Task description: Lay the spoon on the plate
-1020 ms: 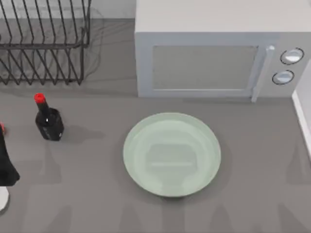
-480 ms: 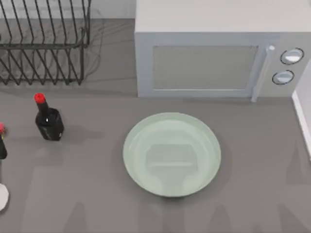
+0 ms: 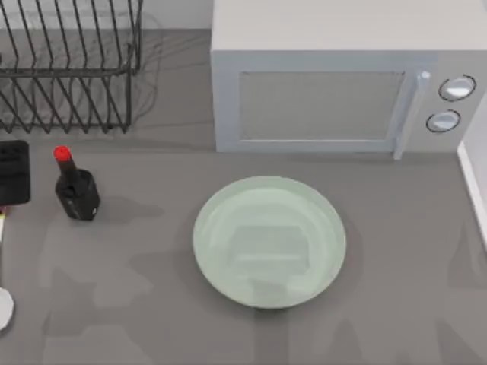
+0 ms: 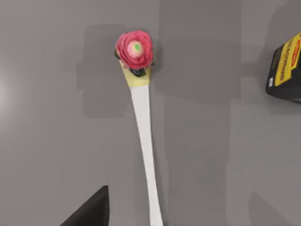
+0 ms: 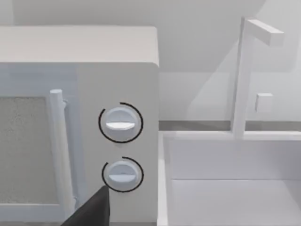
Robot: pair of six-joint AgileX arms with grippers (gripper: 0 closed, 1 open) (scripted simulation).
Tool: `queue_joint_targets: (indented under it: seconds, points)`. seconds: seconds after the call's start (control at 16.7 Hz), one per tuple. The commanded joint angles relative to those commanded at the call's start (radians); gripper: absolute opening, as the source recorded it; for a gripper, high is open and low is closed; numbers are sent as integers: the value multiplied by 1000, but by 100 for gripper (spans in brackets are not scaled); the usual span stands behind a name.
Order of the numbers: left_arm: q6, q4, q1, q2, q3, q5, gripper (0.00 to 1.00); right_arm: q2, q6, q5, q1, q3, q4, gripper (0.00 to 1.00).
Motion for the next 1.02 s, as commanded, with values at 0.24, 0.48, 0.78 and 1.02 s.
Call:
queue_joint_targets:
  seconds: [0.24,0.48,0.78,1.02]
  points:
    - [-18,-189,32,318,223,-13,100,0,0,0,0,0,0,100]
    - [-31,-302,63,497,358,-23,100,0,0,0,0,0,0,100]
    - [-35,-320,69,522,379,-24,100,0,0,0,0,0,0,100]
    - [-34,-279,67,520,338,-23,100,0,0,0,0,0,0,100]
